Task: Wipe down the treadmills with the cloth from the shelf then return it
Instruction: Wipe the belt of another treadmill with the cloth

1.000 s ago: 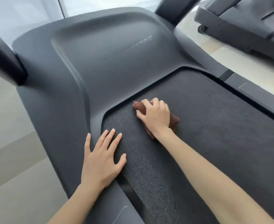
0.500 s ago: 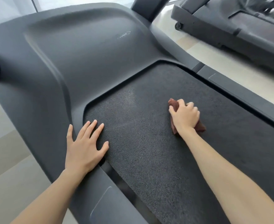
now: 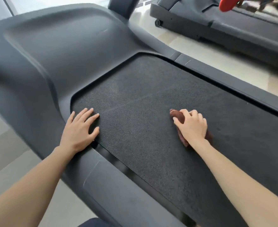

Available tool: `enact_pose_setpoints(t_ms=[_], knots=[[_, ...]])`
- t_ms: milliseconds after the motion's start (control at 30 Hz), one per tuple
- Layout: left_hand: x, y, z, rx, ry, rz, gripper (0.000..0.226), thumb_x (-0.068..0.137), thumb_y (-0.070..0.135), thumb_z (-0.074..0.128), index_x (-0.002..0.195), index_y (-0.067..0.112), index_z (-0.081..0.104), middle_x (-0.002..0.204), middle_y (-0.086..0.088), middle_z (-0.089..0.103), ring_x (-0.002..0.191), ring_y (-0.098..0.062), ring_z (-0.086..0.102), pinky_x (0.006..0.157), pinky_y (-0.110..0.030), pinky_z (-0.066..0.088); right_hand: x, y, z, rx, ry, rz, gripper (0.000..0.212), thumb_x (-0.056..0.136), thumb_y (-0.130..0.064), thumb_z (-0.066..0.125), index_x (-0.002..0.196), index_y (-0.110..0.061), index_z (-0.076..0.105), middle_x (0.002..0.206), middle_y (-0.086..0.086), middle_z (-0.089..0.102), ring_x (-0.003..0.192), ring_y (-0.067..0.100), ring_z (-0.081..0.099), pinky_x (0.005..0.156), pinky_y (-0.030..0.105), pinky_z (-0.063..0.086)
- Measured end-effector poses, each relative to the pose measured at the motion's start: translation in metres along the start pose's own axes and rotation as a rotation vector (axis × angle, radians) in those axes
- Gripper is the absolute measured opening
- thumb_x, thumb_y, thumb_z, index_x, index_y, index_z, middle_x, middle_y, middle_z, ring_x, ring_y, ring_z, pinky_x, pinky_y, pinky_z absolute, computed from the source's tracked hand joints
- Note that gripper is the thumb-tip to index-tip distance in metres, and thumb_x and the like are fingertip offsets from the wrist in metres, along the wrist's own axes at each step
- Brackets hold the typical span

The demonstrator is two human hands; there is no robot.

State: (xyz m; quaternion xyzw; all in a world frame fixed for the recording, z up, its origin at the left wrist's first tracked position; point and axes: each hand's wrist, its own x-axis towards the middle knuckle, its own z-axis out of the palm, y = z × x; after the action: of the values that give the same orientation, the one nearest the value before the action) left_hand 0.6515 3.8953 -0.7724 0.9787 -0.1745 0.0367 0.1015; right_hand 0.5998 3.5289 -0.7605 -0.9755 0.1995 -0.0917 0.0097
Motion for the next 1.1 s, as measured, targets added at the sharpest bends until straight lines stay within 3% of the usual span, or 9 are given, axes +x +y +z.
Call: enact_pose_setpoints(t_ms=[100, 233, 333, 433, 533, 633, 700, 967, 1100], knots=[[-0.003, 0.023, 0.0, -0.017, -0.068, 0.161, 0.073, 0.08, 0.055, 0.019, 0.138, 0.022, 0.047, 0.149, -0.003, 0.038, 0.141, -0.022, 0.027, 0.117, -0.044, 0.012, -0.01, -0.012, -0.001, -0.009, 0.017, 0.095, 0.043, 0.089, -0.052, 0.051, 0.12, -0.022, 0.056, 0.114, 0.013, 0.055, 0.101, 0.033, 0.052, 0.086, 0.04, 0.037], [-0.011, 0.097, 0.02, -0.066, -0.177, 0.261, 0.073, 0.079, 0.061, 0.01, 0.147, 0.036, 0.024, 0.157, 0.008, 0.015, 0.145, -0.014, 0.006, 0.117, -0.04, 0.0, -0.083, -0.034, -0.003, 0.038, 0.108, -0.297, 0.036, 0.083, -0.051, 0.053, 0.101, -0.022, 0.063, 0.089, 0.008, 0.058, 0.075, 0.027, 0.054, 0.067, 0.035, 0.043], [-0.015, 0.119, 0.032, 0.02, -0.209, 0.339, 0.068, 0.08, 0.065, 0.002, 0.145, 0.046, 0.005, 0.157, 0.013, -0.001, 0.145, -0.013, -0.006, 0.116, -0.043, -0.009, -0.102, 0.004, -0.008, 0.094, 0.113, -0.397, 0.034, 0.079, -0.052, 0.056, 0.099, -0.026, 0.066, 0.086, 0.002, 0.058, 0.073, 0.023, 0.055, 0.063, 0.033, 0.044], [-0.015, 0.114, 0.036, 0.037, -0.181, 0.337, 0.064, 0.082, 0.064, 0.003, 0.144, 0.046, 0.003, 0.157, 0.012, 0.001, 0.145, -0.013, -0.007, 0.116, -0.044, -0.01, -0.071, 0.072, -0.01, 0.032, 0.102, -0.203, 0.035, 0.079, -0.047, 0.066, 0.106, -0.023, 0.066, 0.093, 0.005, 0.06, 0.083, 0.028, 0.058, 0.071, 0.037, 0.044], [-0.014, 0.115, 0.038, 0.029, -0.166, 0.349, 0.064, 0.085, 0.063, 0.008, 0.145, 0.044, 0.011, 0.157, 0.01, 0.008, 0.145, -0.014, -0.002, 0.116, -0.046, -0.005, -0.02, 0.126, -0.007, -0.018, 0.073, 0.141, 0.04, 0.088, -0.05, 0.055, 0.116, -0.022, 0.059, 0.109, 0.012, 0.058, 0.102, 0.035, 0.053, 0.085, 0.042, 0.04], [-0.015, 0.117, 0.038, 0.0, -0.162, 0.358, 0.064, 0.086, 0.061, 0.015, 0.146, 0.04, 0.024, 0.156, 0.007, 0.017, 0.145, -0.017, 0.005, 0.116, -0.05, 0.002, 0.015, 0.126, 0.002, -0.054, 0.07, 0.433, 0.046, 0.092, -0.05, 0.048, 0.122, -0.016, 0.054, 0.118, 0.019, 0.053, 0.109, 0.039, 0.048, 0.093, 0.044, 0.036], [-0.015, 0.117, 0.036, -0.01, -0.156, 0.355, 0.065, 0.086, 0.061, 0.016, 0.145, 0.039, 0.026, 0.156, 0.006, 0.019, 0.145, -0.018, 0.007, 0.116, -0.05, 0.002, 0.019, 0.113, 0.006, -0.093, 0.08, 0.458, 0.047, 0.092, -0.048, 0.049, 0.122, -0.013, 0.053, 0.117, 0.022, 0.053, 0.106, 0.04, 0.049, 0.093, 0.044, 0.035], [-0.016, 0.118, 0.034, -0.013, -0.158, 0.34, 0.068, 0.083, 0.067, 0.007, 0.145, 0.04, 0.017, 0.156, 0.008, 0.013, 0.144, -0.015, 0.002, 0.116, -0.047, -0.002, -0.099, 0.027, -0.018, 0.059, 0.083, -0.16, 0.035, 0.08, -0.049, 0.055, 0.097, -0.02, 0.064, 0.089, 0.009, 0.058, 0.078, 0.03, 0.054, 0.069, 0.037, 0.044], [-0.02, 0.118, 0.035, -0.012, -0.169, 0.335, 0.067, 0.083, 0.063, 0.009, 0.145, 0.039, 0.014, 0.156, 0.008, 0.01, 0.143, -0.014, -0.002, 0.116, -0.044, -0.005, -0.179, 0.012, -0.018, 0.161, 0.108, -0.405, 0.033, 0.075, -0.05, 0.057, 0.096, -0.025, 0.063, 0.084, 0.003, 0.057, 0.07, 0.025, 0.052, 0.061, 0.034, 0.045]])
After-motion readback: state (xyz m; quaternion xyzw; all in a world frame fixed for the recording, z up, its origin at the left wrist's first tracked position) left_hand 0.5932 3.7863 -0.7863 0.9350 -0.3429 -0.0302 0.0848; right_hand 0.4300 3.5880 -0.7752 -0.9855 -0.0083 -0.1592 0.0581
